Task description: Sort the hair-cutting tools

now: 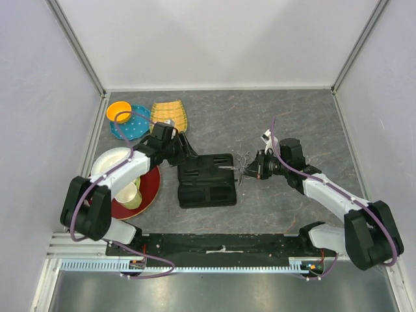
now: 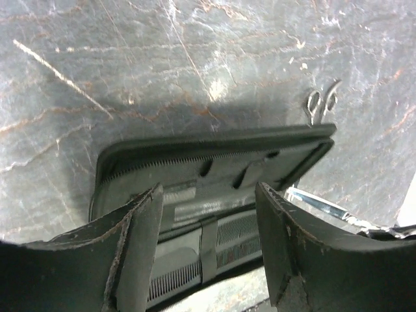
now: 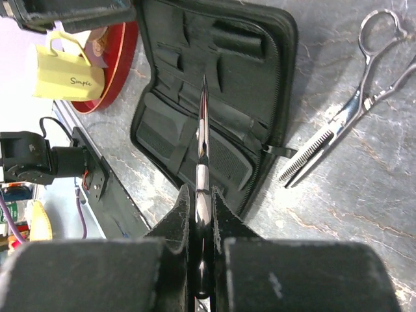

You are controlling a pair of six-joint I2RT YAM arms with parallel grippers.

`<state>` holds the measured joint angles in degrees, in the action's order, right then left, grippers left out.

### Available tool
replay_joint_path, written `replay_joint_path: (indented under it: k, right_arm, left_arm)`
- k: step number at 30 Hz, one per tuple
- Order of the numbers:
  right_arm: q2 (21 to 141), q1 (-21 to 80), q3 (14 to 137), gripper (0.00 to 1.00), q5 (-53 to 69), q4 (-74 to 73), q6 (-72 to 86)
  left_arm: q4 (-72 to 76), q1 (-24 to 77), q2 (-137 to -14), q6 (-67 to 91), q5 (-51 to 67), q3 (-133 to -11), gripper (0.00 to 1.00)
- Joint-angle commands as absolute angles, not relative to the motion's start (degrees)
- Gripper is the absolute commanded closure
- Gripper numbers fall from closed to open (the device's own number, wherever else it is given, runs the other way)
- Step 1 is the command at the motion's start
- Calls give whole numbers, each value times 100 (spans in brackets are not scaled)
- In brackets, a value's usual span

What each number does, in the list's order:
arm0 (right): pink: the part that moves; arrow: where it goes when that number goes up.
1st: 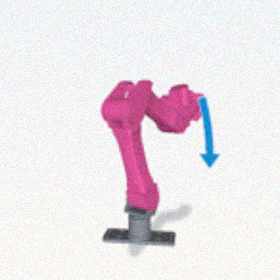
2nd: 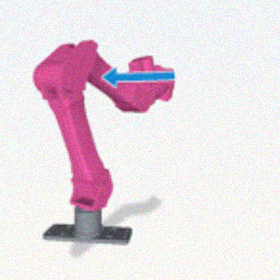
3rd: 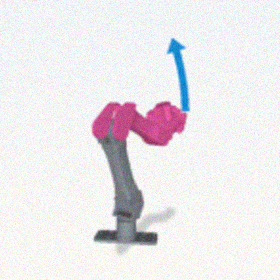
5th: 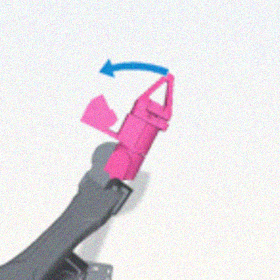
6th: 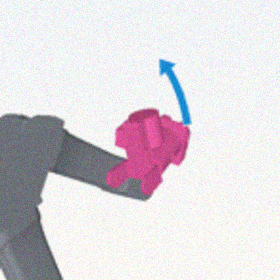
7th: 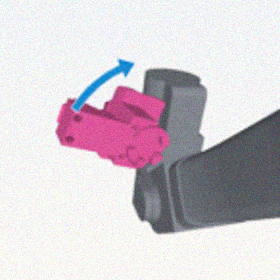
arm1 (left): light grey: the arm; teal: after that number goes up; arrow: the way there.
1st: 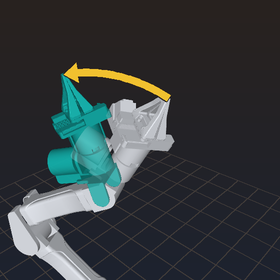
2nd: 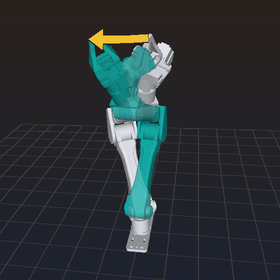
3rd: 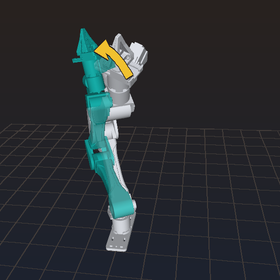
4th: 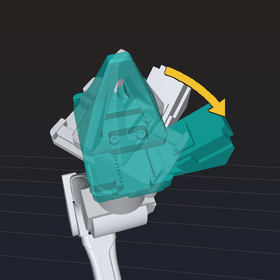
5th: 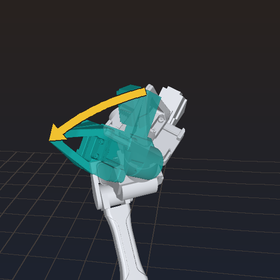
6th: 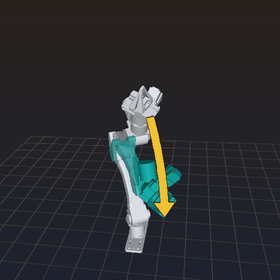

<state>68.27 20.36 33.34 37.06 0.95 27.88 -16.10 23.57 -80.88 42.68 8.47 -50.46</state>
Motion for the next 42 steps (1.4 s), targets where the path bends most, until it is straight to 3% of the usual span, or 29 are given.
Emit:
replay_joint_path:
  k: [1,13,29,42]
  right_arm:
    - [7188,1916,3068,100,4280,1264,3032]
    - [8007,1872,2944,100,4263,2180,3173]
    - [8657,1775,3050,100,4332,2504,2935]
    - [9193,1775,2936,100,4860,3846,3611]
  left_arm:
    - [-1047,2259,-8647,4008,1239,-5440,36]
    - [-1099,2215,-9799,3797,1213,-5801,43]
    - [-1055,2215,-9949,3718,1283,-5722,46]
    - [-1037,2215,-10099,3683,1380,-5739,47]
